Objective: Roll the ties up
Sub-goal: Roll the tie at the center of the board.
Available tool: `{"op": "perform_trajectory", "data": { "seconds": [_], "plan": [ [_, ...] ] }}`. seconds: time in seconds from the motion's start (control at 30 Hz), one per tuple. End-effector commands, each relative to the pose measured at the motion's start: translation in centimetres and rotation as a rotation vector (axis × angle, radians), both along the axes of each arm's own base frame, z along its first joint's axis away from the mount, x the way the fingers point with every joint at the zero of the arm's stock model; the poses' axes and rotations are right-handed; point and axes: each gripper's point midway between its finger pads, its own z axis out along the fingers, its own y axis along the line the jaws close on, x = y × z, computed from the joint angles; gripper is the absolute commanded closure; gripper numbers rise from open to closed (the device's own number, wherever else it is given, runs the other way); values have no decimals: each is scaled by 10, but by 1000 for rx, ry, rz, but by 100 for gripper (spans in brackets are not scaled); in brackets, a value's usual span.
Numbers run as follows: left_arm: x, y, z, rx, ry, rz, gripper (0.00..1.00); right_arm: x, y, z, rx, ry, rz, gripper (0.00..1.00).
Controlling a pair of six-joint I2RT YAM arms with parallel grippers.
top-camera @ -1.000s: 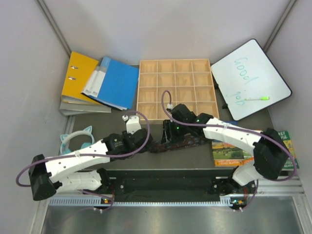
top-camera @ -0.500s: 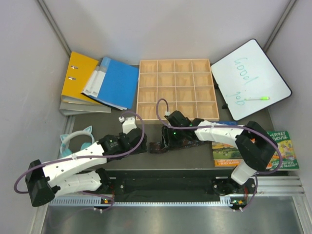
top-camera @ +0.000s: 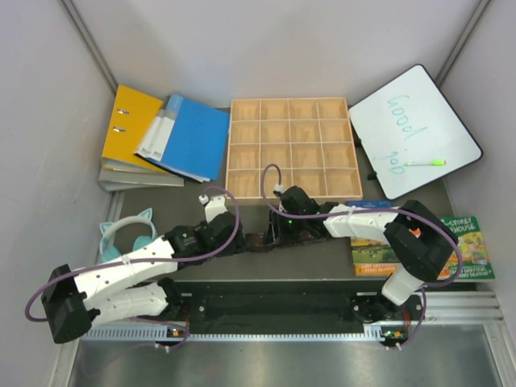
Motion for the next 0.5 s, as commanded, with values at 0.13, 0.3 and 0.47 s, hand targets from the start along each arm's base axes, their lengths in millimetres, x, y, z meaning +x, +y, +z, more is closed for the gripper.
{"op": "perform_trajectory", "data": {
  "seconds": [0.13, 0.3, 0.47],
  "plan": [
    [12, -14, -6, -76, -26, -33, 34, 17, 34, 19, 177, -53, 12, 65],
    [23, -15, -16, -136, -9, -40, 32, 16, 41, 13, 198, -35, 37, 64],
    [33, -15, -23, -172, -12, -43, 34, 14, 43, 5, 196, -24, 49, 64]
  ]
}}
